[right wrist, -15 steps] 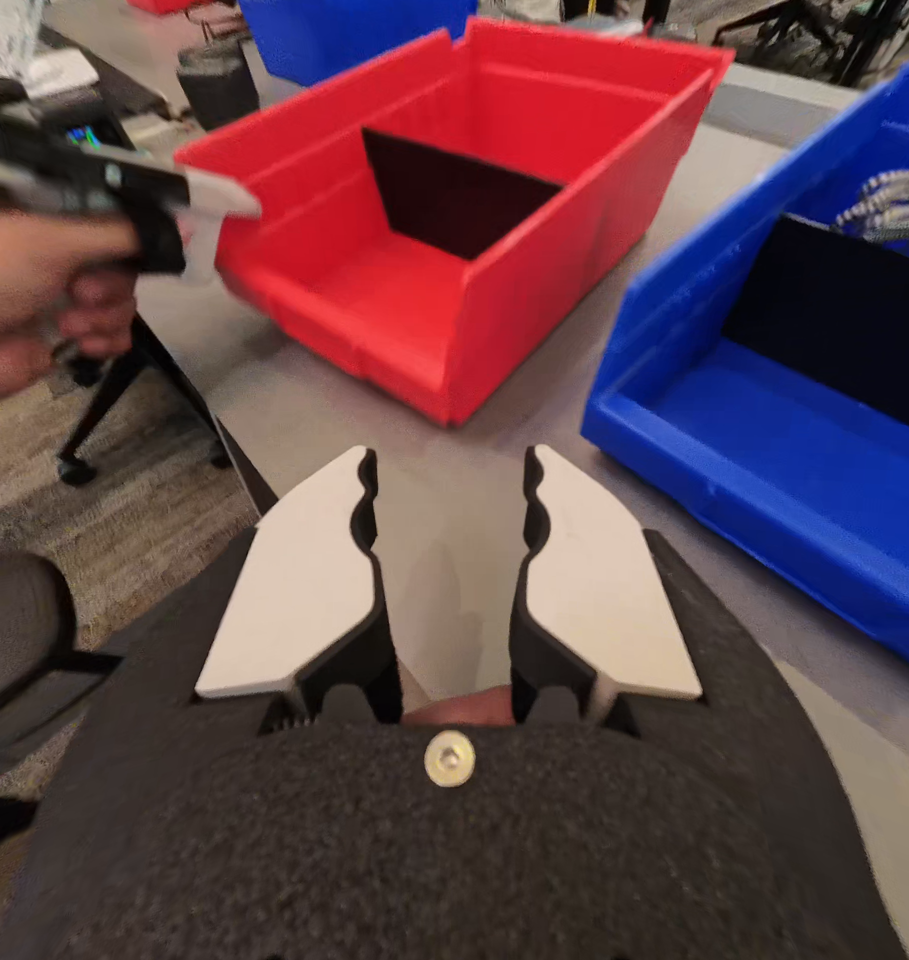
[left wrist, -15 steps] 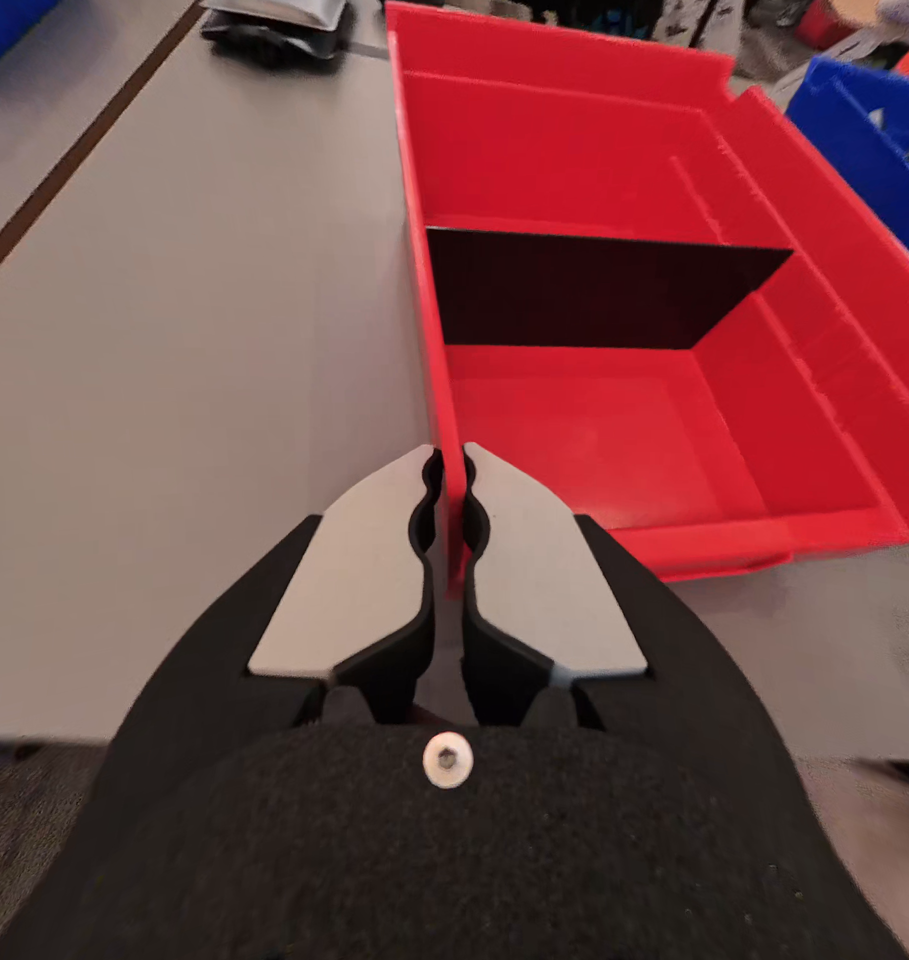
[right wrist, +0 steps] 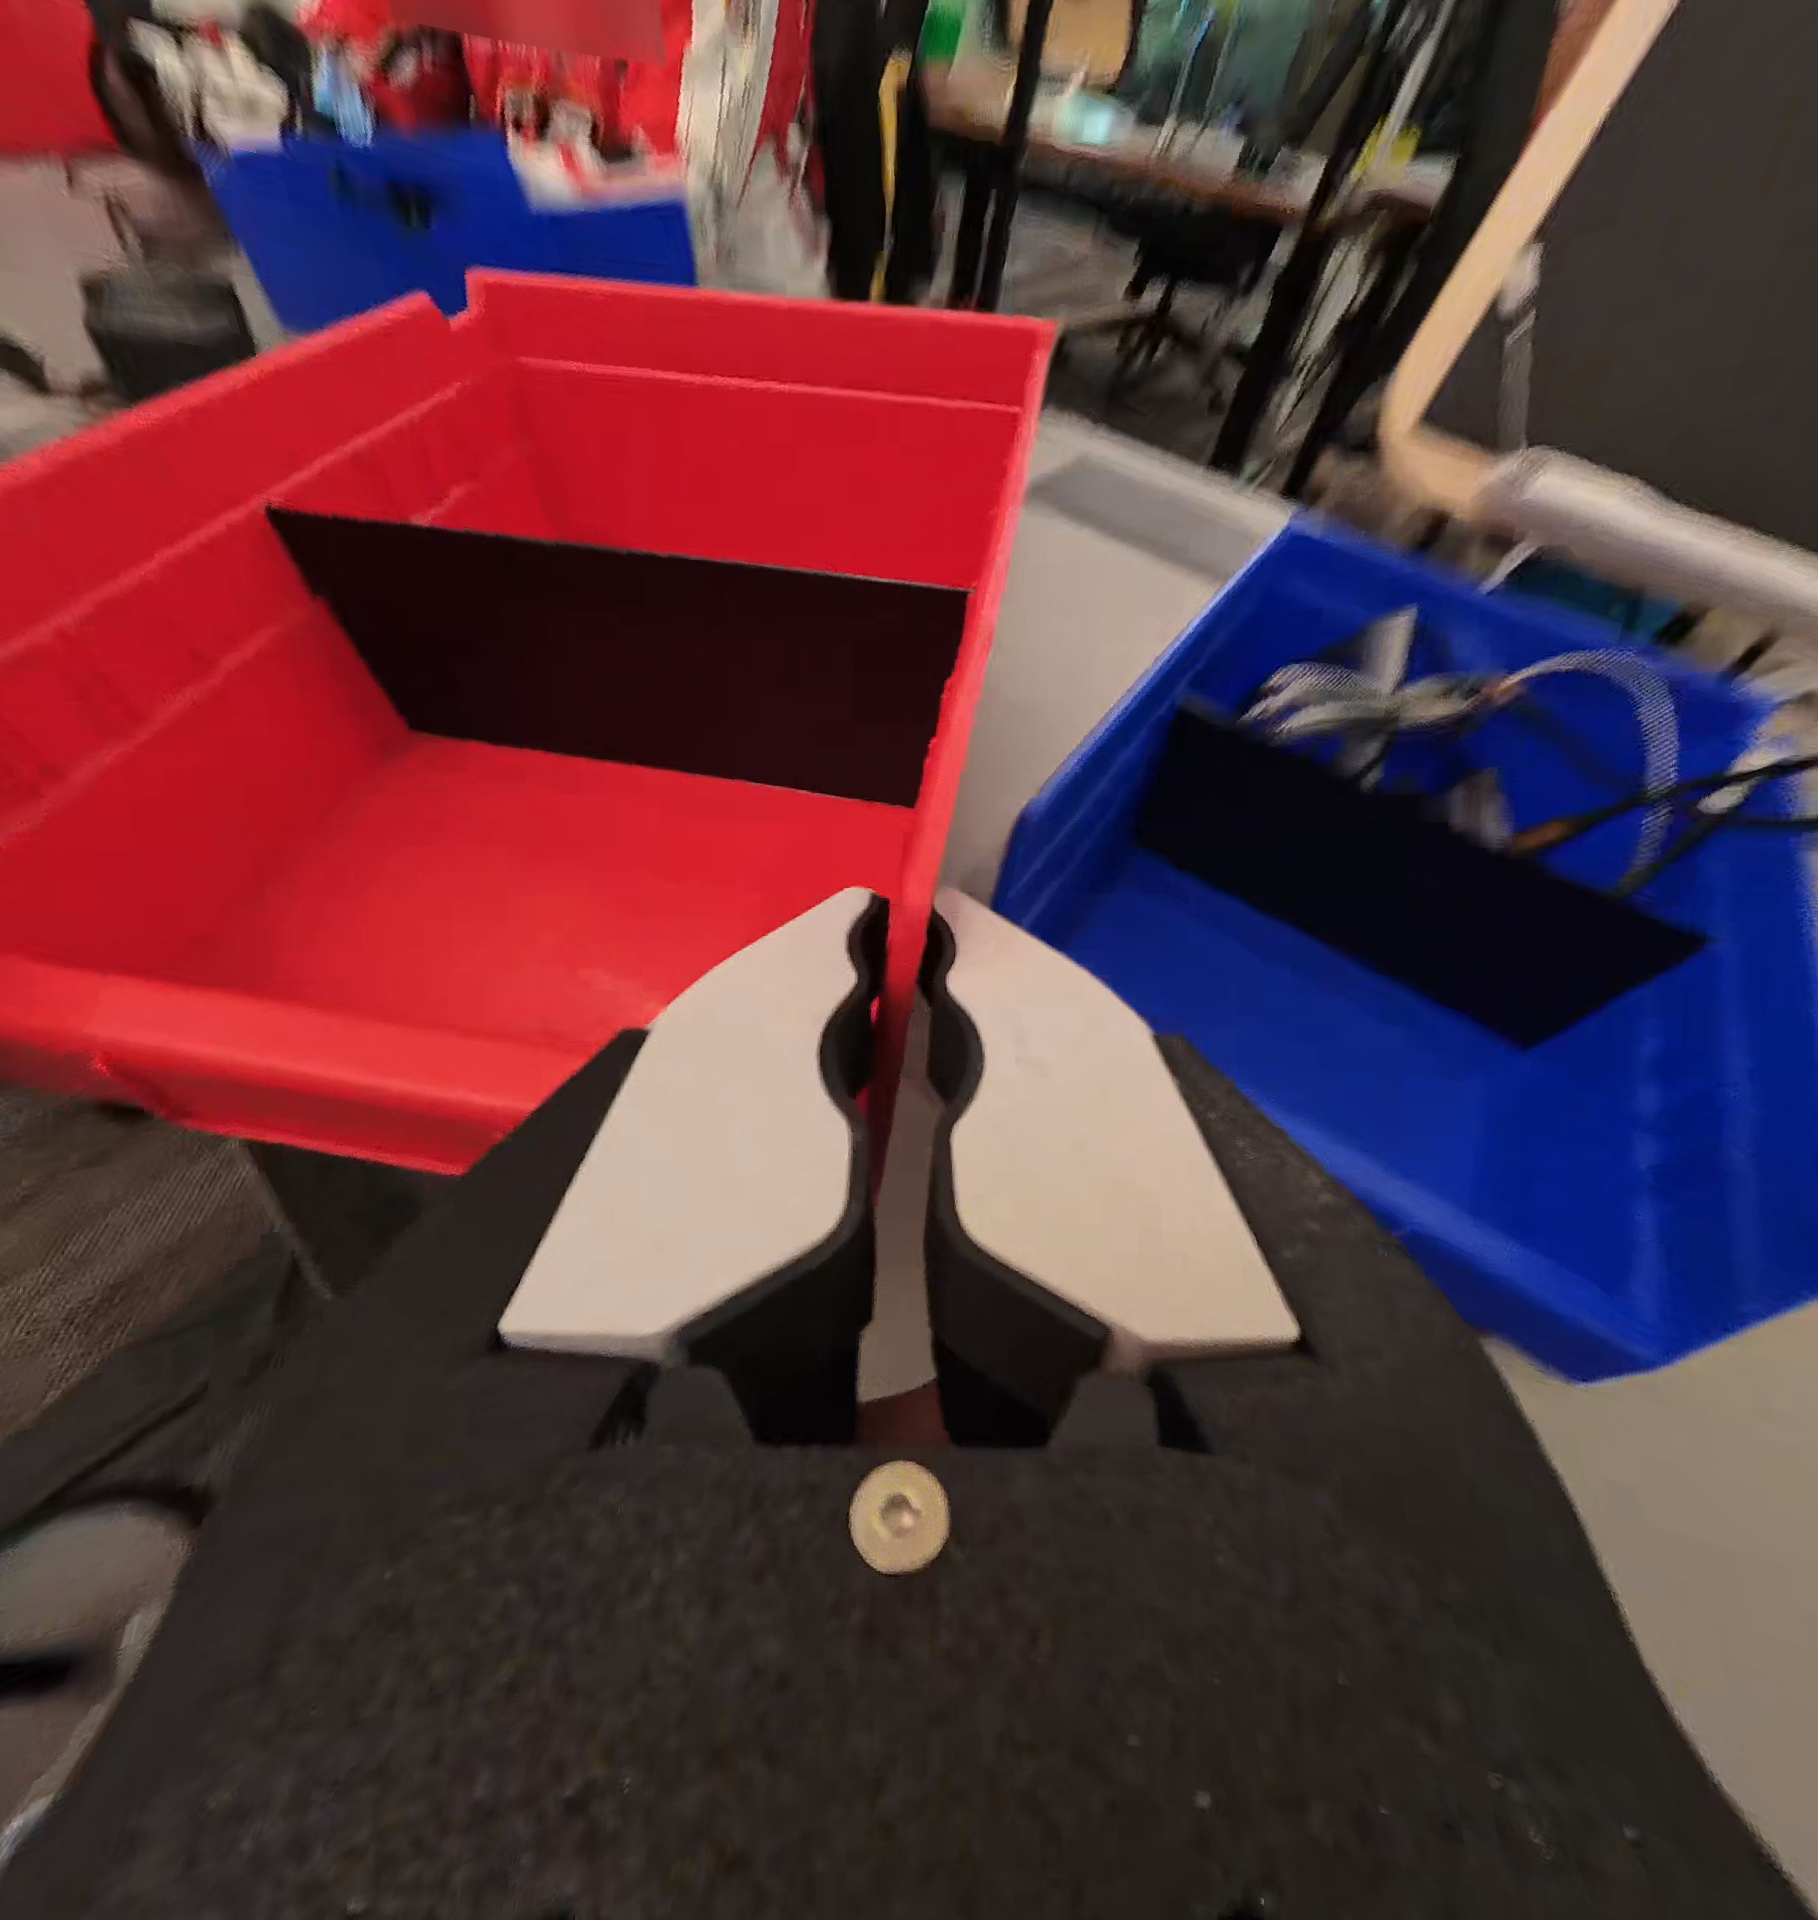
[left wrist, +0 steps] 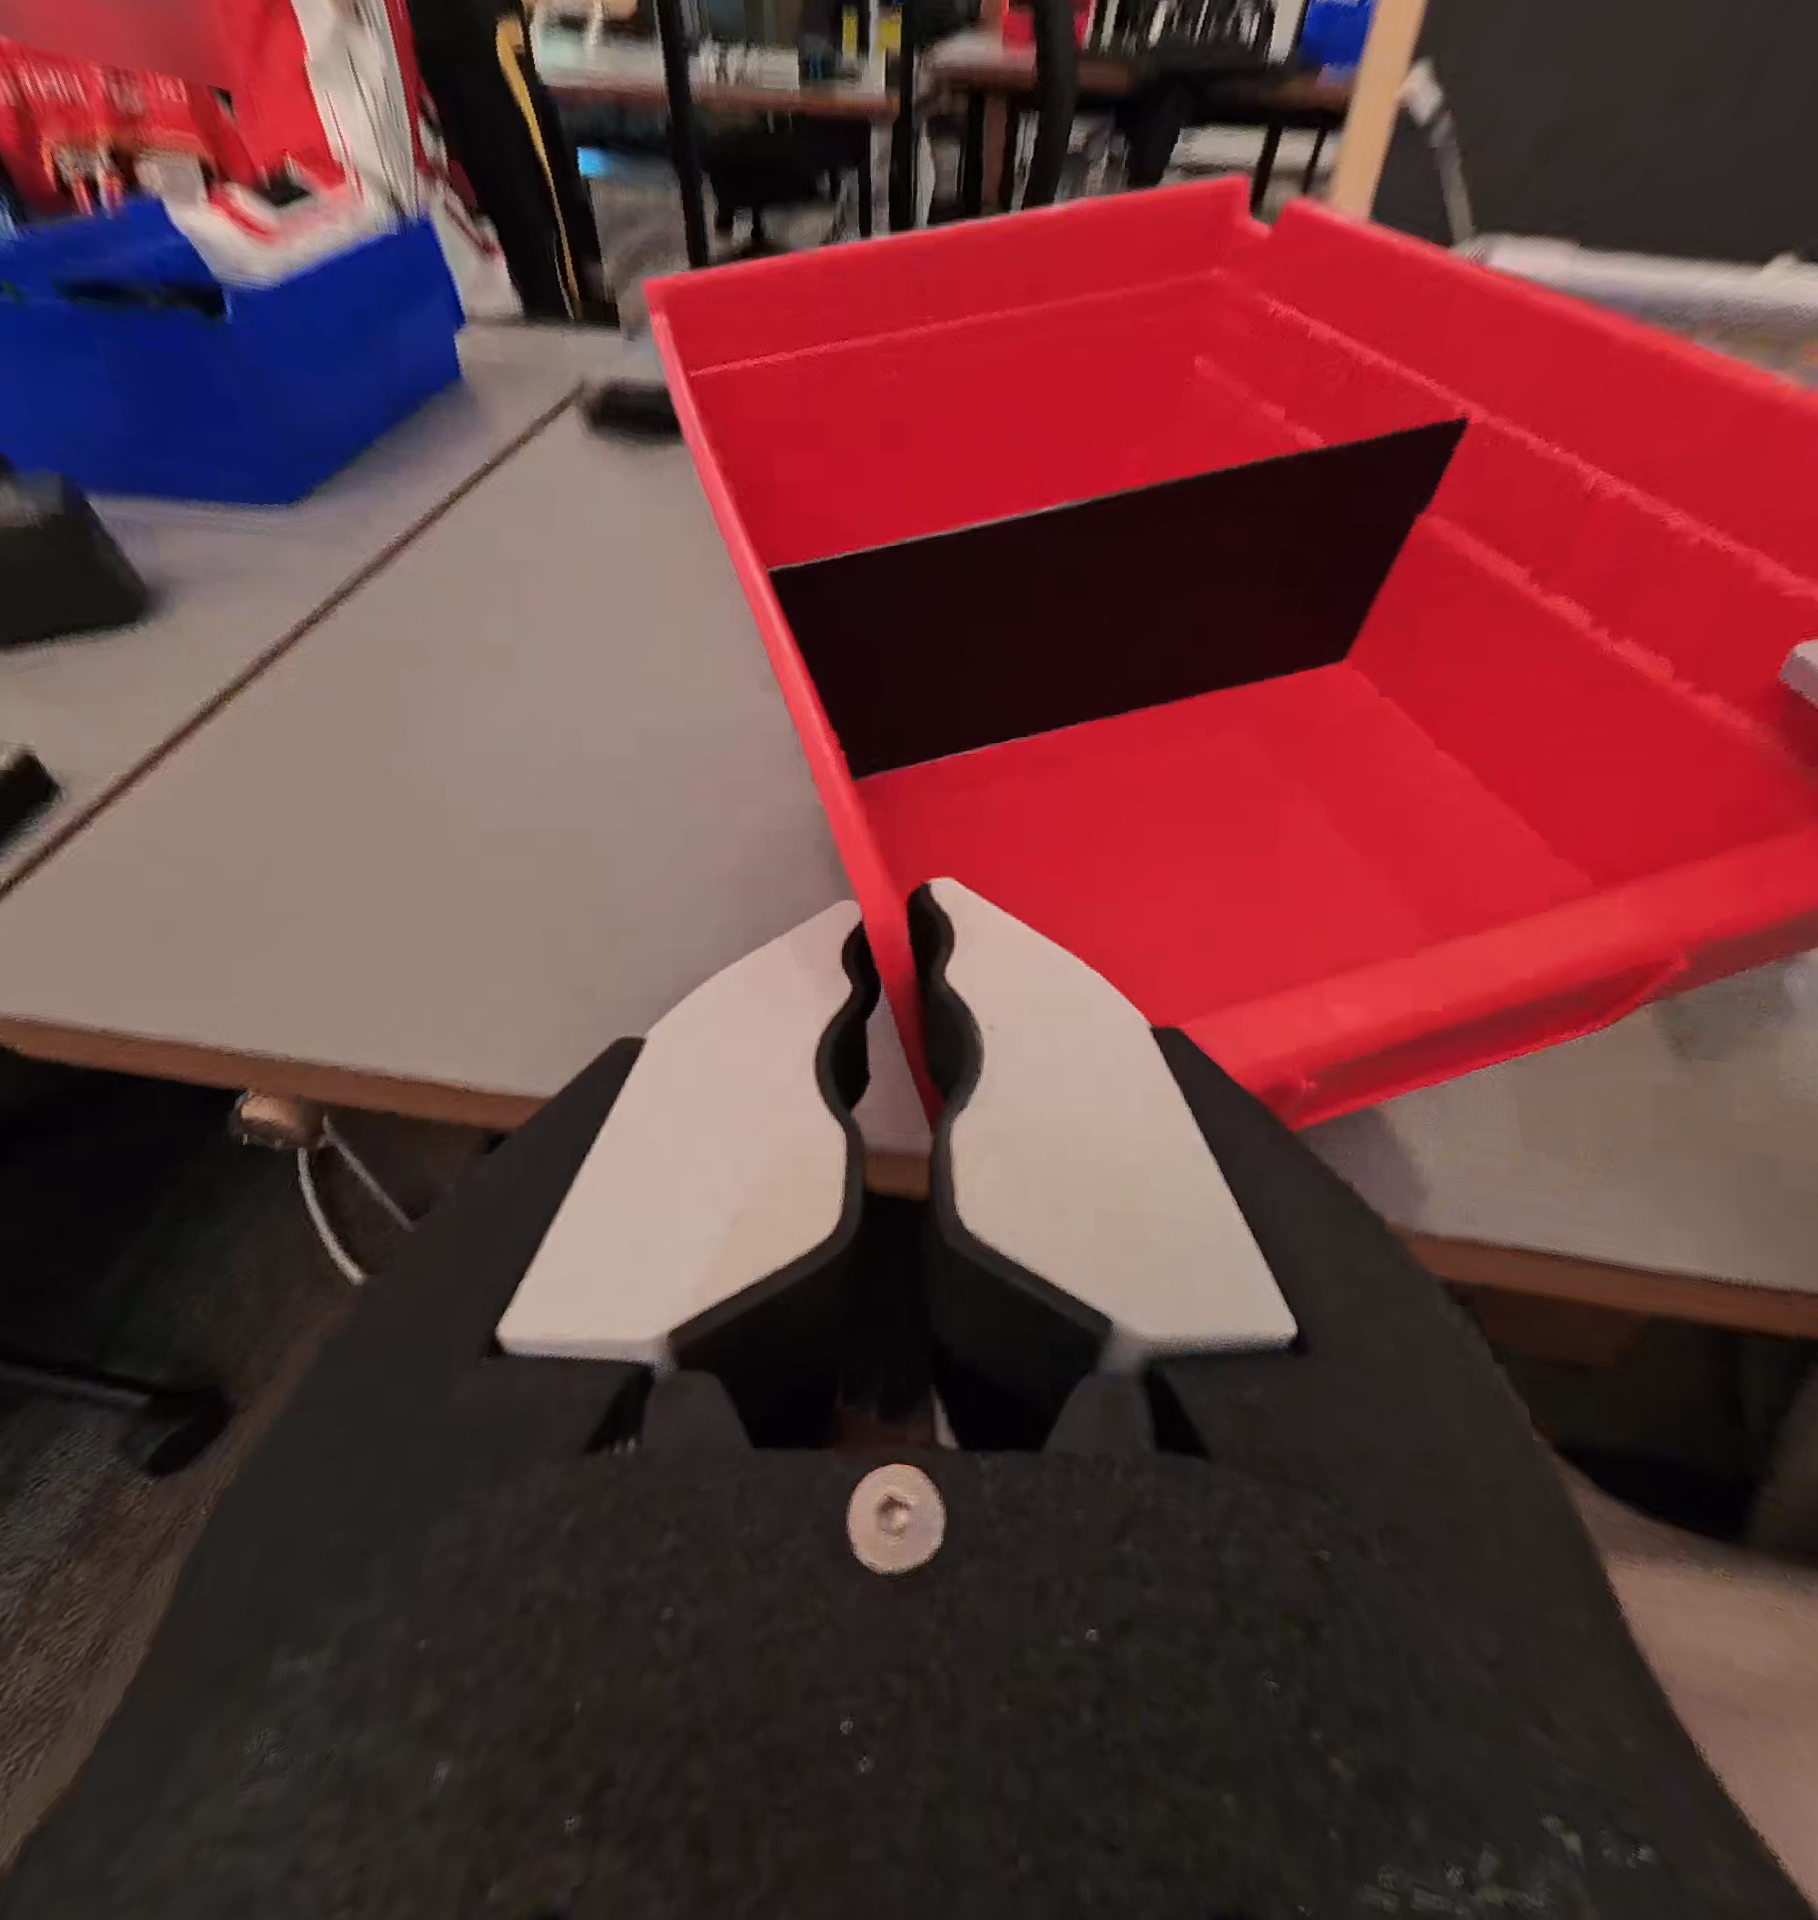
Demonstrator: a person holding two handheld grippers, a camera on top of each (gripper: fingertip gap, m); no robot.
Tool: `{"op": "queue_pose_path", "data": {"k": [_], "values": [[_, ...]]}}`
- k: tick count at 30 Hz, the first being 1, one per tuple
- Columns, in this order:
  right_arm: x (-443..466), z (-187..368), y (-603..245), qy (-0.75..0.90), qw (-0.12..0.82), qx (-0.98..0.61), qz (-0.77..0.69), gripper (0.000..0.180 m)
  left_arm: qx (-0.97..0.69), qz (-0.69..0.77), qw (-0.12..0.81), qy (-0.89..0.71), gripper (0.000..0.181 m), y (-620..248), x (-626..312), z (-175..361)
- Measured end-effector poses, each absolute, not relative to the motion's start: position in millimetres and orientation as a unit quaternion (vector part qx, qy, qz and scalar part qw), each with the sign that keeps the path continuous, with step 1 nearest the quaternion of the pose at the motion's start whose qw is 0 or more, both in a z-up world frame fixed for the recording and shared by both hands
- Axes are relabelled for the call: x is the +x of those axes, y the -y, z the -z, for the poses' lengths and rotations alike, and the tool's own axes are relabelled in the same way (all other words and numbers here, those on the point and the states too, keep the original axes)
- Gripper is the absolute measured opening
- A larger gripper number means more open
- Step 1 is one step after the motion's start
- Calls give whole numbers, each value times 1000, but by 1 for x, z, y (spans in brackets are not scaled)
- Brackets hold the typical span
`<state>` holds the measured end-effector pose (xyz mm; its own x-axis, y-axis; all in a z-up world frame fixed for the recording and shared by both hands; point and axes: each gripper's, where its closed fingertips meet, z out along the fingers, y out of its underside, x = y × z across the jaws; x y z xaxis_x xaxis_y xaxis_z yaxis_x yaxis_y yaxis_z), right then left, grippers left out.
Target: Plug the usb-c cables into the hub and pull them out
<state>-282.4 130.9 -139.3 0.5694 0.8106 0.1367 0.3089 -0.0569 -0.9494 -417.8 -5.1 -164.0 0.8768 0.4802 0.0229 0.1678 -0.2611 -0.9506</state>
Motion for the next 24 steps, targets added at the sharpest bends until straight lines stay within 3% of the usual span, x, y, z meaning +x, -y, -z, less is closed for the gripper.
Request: {"op": "queue_pose_path", "data": {"k": [7, 12, 17, 24], "values": [[-190, 16, -184, 296, 682, -637, -203, 4, -717, -145, 675, 100, 5, -76, -351, 36], [-83, -5, -261, 217, 713, -653, -134, 4, -715, -129, 688, -1, 4, -183, -263, -2], [30, 57, -352, 154, 675, -708, -137, 4, -741, -114, 660, -48, 5, -286, -153, 34], [139, 162, -411, 127, 593, -790, -85, 2, -813, -48, 579, -42, 5, -357, -49, 165]]}}
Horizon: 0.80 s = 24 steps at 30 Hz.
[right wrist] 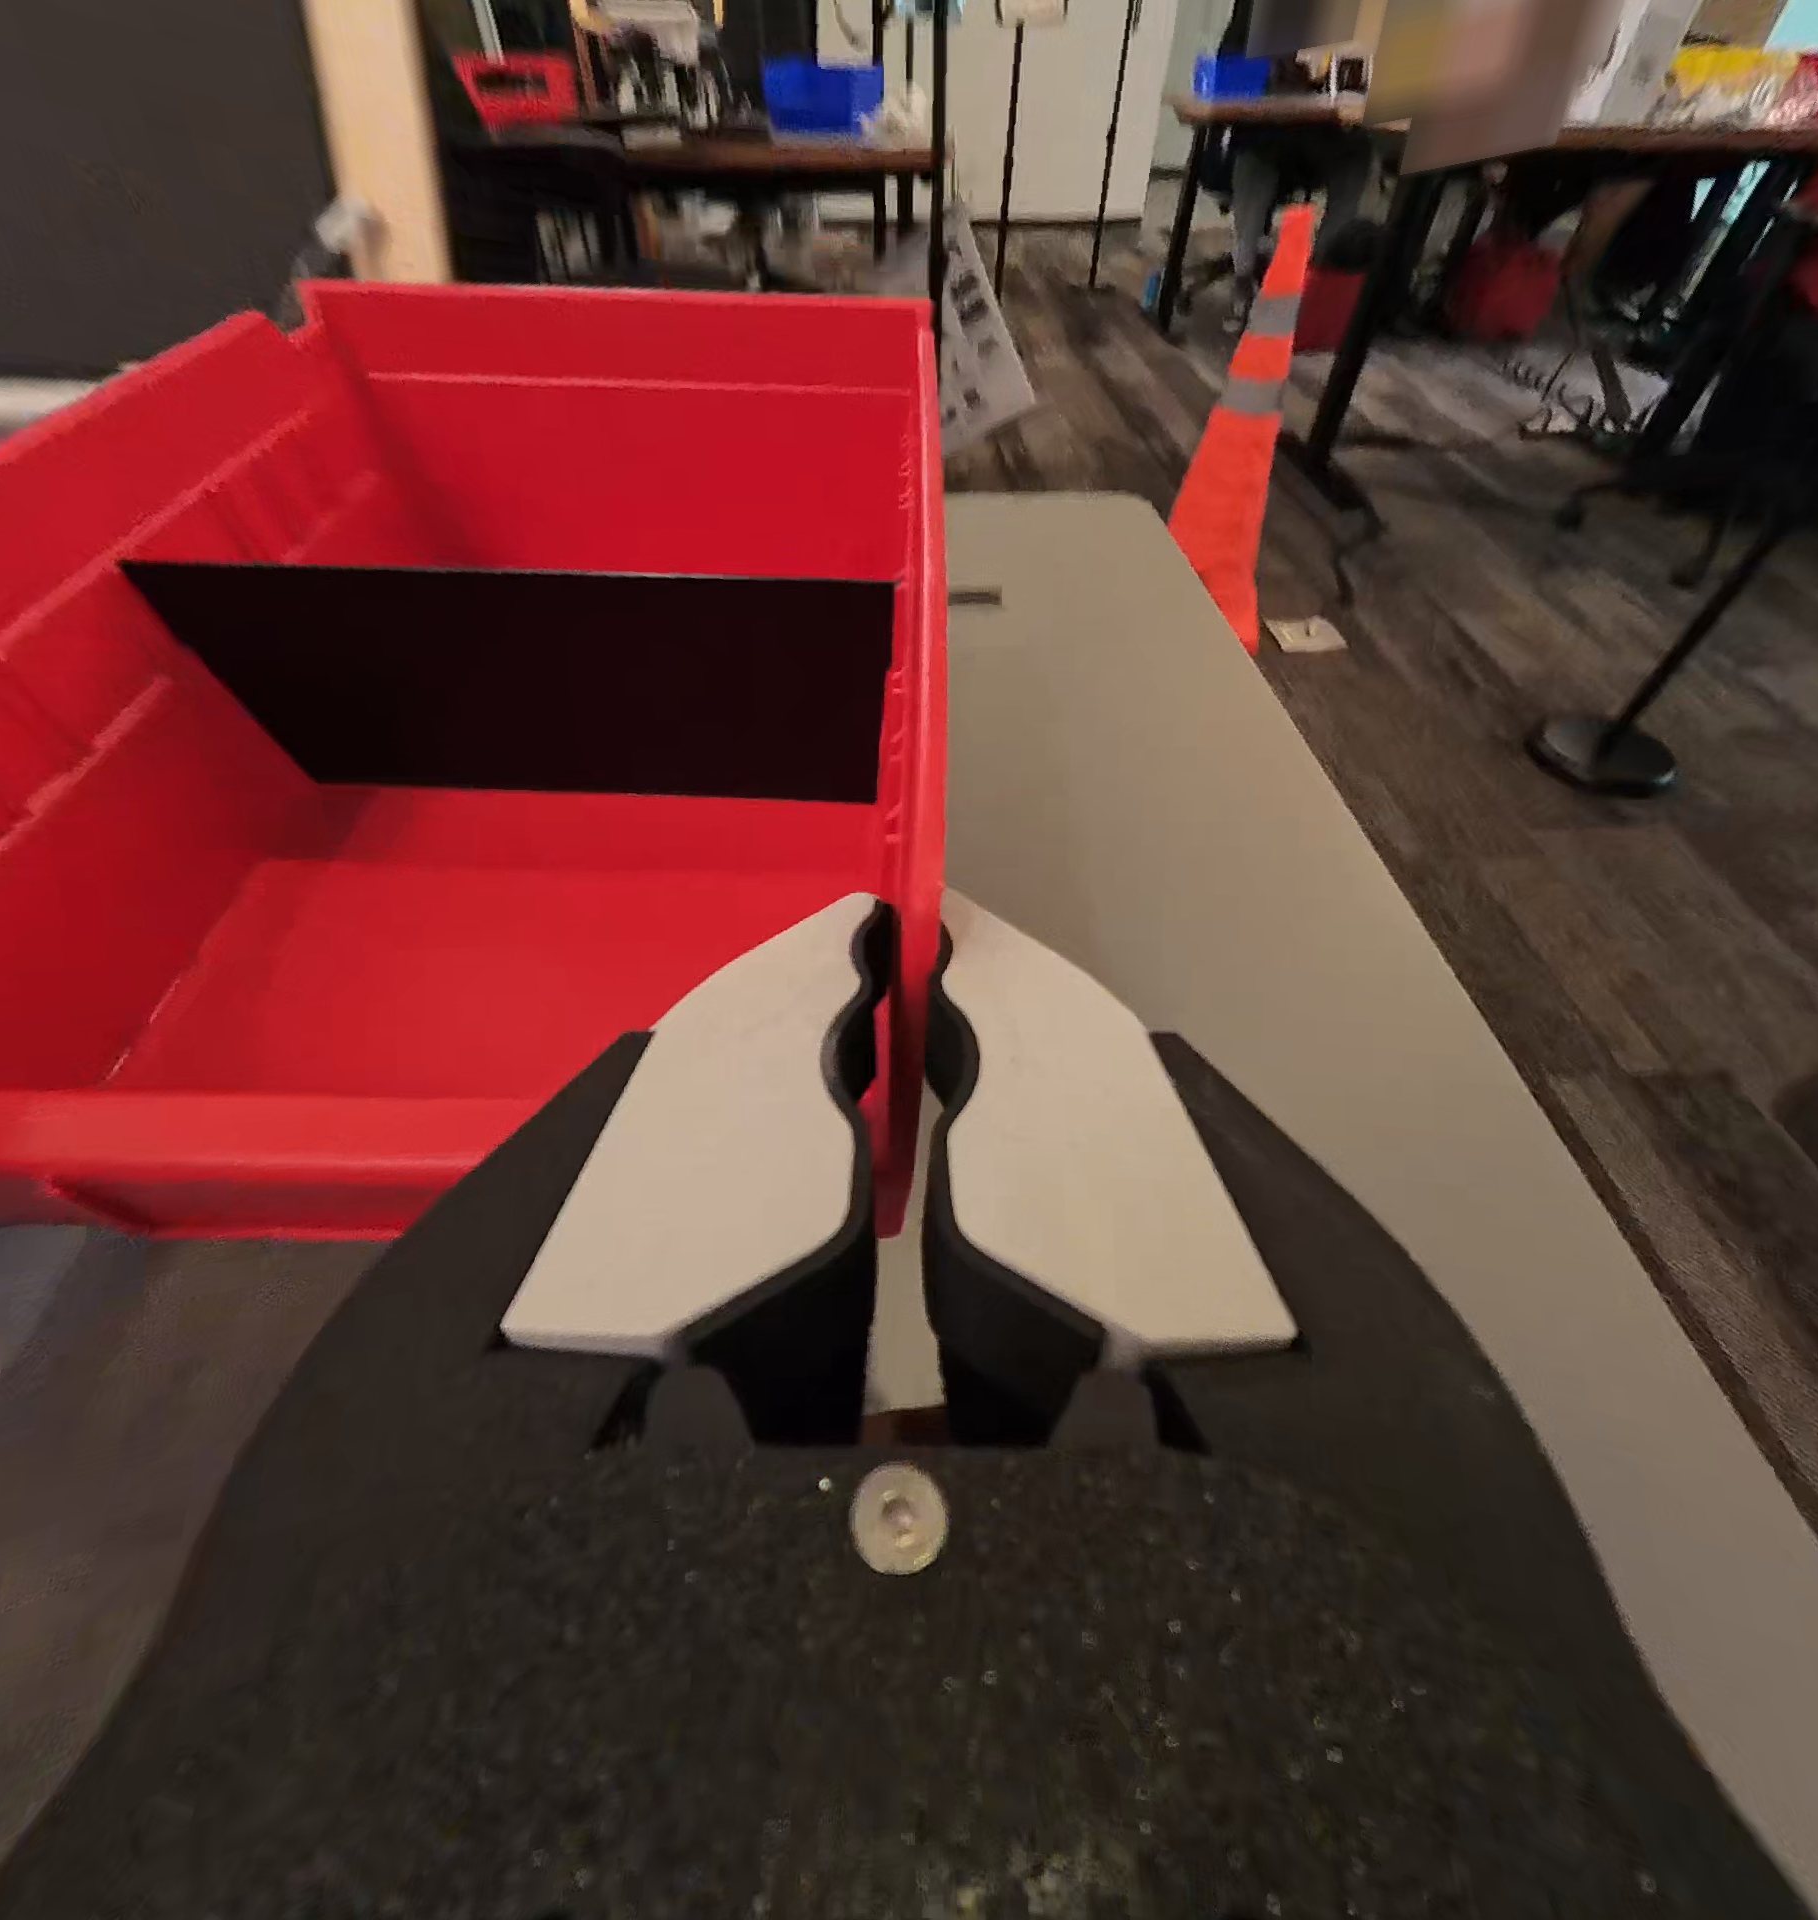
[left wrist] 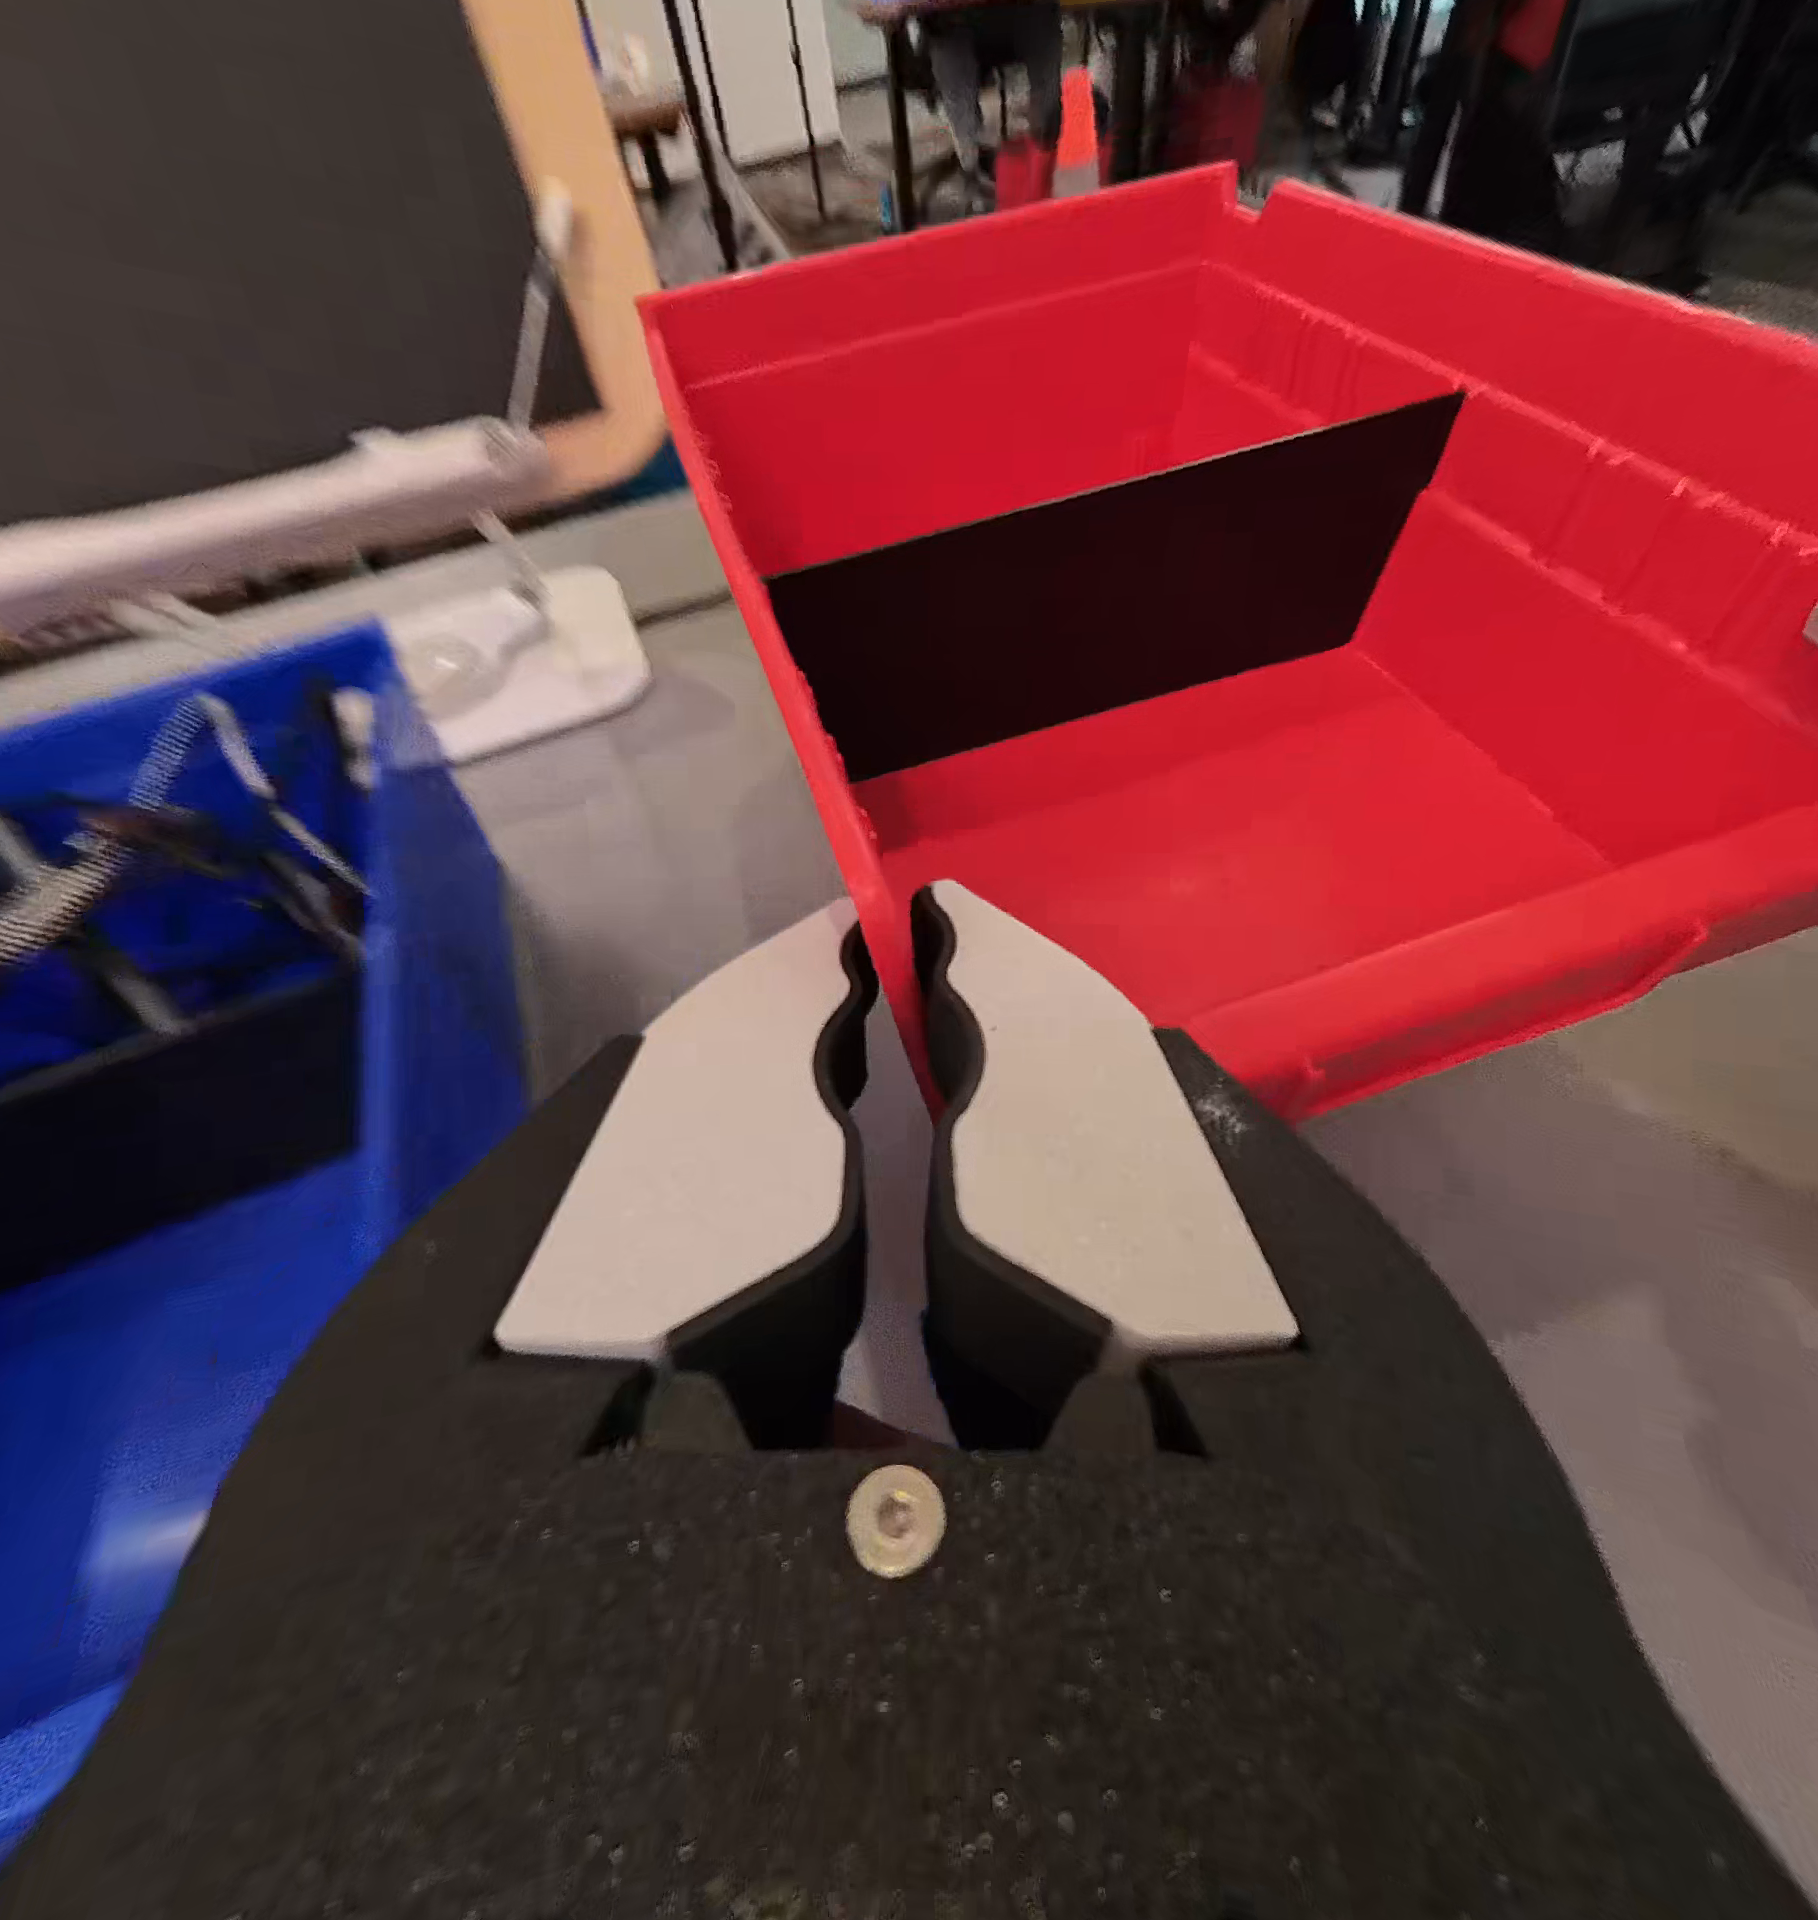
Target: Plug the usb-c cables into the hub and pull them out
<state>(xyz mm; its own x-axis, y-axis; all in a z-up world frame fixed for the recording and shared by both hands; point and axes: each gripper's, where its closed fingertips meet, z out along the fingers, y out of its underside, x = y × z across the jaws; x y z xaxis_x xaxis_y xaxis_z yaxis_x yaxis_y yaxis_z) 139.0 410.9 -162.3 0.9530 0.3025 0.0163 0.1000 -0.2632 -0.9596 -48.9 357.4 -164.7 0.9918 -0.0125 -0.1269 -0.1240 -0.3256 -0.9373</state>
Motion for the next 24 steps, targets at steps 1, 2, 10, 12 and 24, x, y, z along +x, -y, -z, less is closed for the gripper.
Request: {"op": "queue_pose_path", "data": {"k": [1, 2, 10, 12, 24], "values": [[146, 171, -414, 133, 584, -796, -82, 2, -820, -35, 570, -39, 5, -361, -41, 178], [152, 180, -416, 136, 578, -801, -82, 2, -826, -25, 562, -37, 5, -363, -35, 188], [174, 217, -434, 106, 548, -822, -117, 2, -840, 9, 541, -48, 9, -376, -7, 220], [176, 219, -436, 111, 549, -819, -123, 2, -835, 39, 548, -46, 12, -374, -3, 222], [135, 95, -395, 142, 686, -706, -103, 41, -800, 27, 593, -89, 29, -262, -150, 126]]}}
